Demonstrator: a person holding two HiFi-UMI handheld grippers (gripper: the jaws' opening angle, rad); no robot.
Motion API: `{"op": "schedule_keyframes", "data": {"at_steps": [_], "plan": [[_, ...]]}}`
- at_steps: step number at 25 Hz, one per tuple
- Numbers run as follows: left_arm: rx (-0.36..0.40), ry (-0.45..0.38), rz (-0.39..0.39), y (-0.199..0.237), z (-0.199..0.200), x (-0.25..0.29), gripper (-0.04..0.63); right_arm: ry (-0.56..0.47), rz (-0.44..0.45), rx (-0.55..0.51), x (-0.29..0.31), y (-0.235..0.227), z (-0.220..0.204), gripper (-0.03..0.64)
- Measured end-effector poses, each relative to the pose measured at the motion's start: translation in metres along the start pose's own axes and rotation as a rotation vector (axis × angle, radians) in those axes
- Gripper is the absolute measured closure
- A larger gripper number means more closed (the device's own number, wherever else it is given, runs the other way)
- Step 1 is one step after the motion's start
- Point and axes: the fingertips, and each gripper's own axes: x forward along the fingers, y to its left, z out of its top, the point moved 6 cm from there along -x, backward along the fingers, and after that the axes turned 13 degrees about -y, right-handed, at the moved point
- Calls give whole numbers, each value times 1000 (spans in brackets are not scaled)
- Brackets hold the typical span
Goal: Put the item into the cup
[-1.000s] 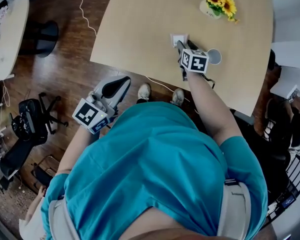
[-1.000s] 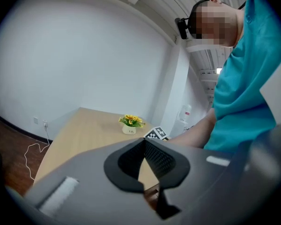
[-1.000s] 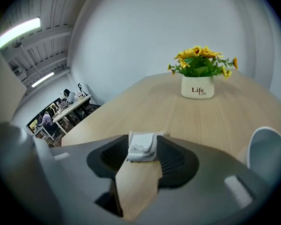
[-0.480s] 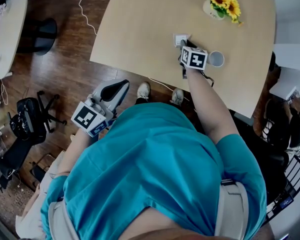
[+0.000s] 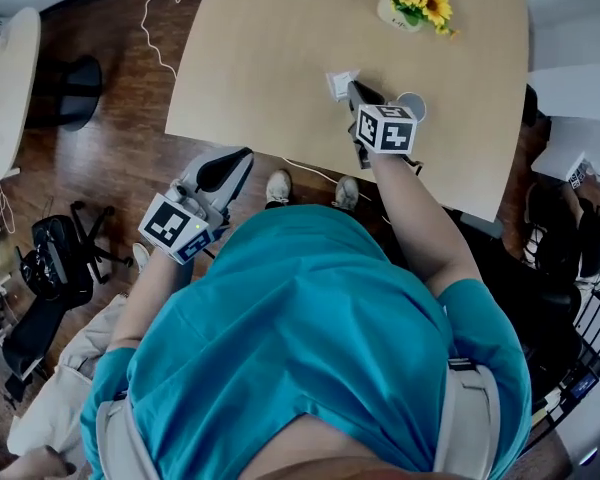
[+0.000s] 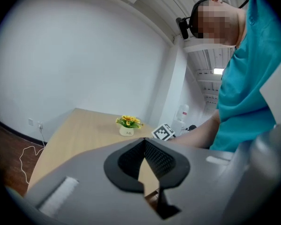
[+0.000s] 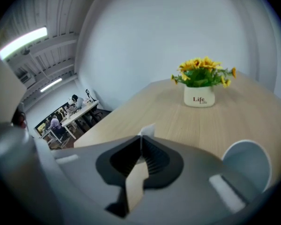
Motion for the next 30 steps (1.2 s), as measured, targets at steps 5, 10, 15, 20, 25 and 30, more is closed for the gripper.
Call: {"op": "schedule_keyframes", "data": {"at_steps": [5,10,15,20,25,30], "plan": [[27,4,-69,-2,-4,45,592,-79,30,-23,-52,-13,33,603],[16,15,-121,-6,-20,103,592,-101,7,-128,-97,-52,54,603],[31,49,-173,-11,-36,150,592,-28,-11,-265,-120,-83,48,603],[28,97,-204,-21,-63,186,592,31,11,-419,-127,-91,41,603],[11,151,-223,-23,-82,206,592,85,47,-530,-119,-83,31,603],[9,170,-243,-29,-92,212,592,144,63,-624,-103,-83,14,603]]}}
